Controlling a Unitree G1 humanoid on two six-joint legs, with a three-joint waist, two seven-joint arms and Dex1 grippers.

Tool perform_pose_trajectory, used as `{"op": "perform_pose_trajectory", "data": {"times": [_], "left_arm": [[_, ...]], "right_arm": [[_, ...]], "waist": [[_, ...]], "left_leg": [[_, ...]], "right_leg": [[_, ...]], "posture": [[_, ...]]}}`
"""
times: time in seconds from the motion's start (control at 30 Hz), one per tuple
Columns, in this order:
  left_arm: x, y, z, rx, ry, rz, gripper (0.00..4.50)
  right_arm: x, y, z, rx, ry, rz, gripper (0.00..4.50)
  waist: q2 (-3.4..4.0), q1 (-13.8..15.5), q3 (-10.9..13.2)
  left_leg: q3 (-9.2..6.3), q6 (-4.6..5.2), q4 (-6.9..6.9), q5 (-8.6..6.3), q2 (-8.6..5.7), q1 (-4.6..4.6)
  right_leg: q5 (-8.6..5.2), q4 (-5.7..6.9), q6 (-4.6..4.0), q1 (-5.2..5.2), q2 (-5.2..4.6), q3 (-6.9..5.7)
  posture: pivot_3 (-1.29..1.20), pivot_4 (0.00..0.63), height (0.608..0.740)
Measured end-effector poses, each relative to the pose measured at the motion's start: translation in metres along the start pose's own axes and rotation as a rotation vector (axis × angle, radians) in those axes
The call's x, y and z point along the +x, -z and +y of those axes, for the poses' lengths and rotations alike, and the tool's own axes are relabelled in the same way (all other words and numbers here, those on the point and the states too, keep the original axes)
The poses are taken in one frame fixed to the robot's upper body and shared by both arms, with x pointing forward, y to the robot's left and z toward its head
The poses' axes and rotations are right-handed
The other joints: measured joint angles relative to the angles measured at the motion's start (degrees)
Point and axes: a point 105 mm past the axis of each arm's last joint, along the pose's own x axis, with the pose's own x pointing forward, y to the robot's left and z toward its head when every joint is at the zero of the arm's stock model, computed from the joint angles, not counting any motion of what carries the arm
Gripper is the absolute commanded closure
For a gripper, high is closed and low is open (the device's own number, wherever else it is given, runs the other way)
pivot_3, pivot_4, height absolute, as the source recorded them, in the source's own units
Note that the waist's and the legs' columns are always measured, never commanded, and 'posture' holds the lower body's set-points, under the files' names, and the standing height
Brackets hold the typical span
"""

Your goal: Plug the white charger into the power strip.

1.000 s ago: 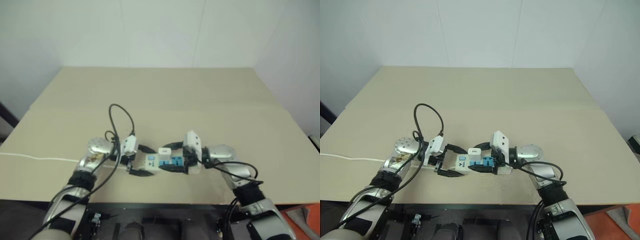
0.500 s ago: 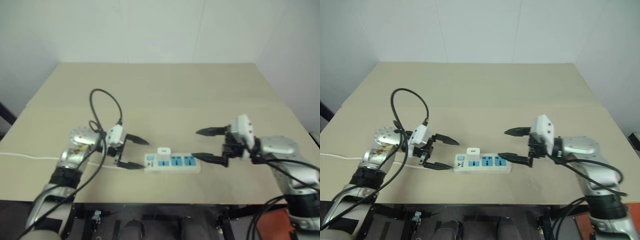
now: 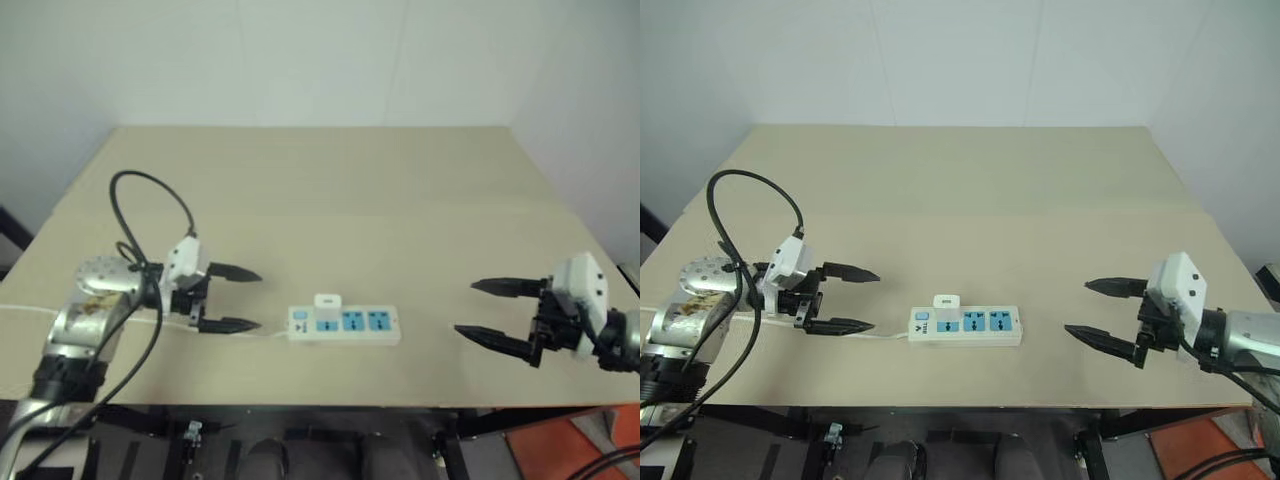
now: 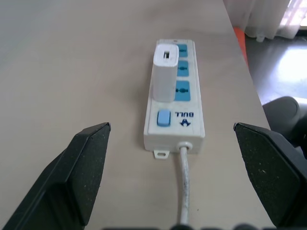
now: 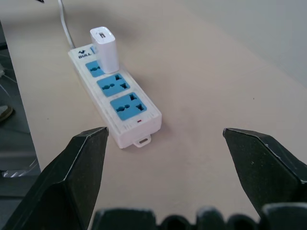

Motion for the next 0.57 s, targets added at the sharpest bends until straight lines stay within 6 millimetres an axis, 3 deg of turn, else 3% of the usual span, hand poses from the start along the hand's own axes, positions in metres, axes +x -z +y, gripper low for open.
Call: {"op": "perform_pose_trajectory", "data": {"times": [0.57], "left_arm": [[0.0077, -0.0039, -0.0035, -0.026, 0.018, -0.002, 0.03]], "right_arm": [[-0.0056, 0.0016, 0.0070, -0.005, 0.011, 0.044, 0.00]], "waist": [[-0.02, -0.2, 0.0]], "left_leg": [[0.04, 0.00, 0.00, 0.00, 0.00, 0.00]], "right_leg": [[0.01, -0.01, -0.02, -0.01, 0.01, 0.03]], "posture": [[0.00, 0.150, 0.740]]}}
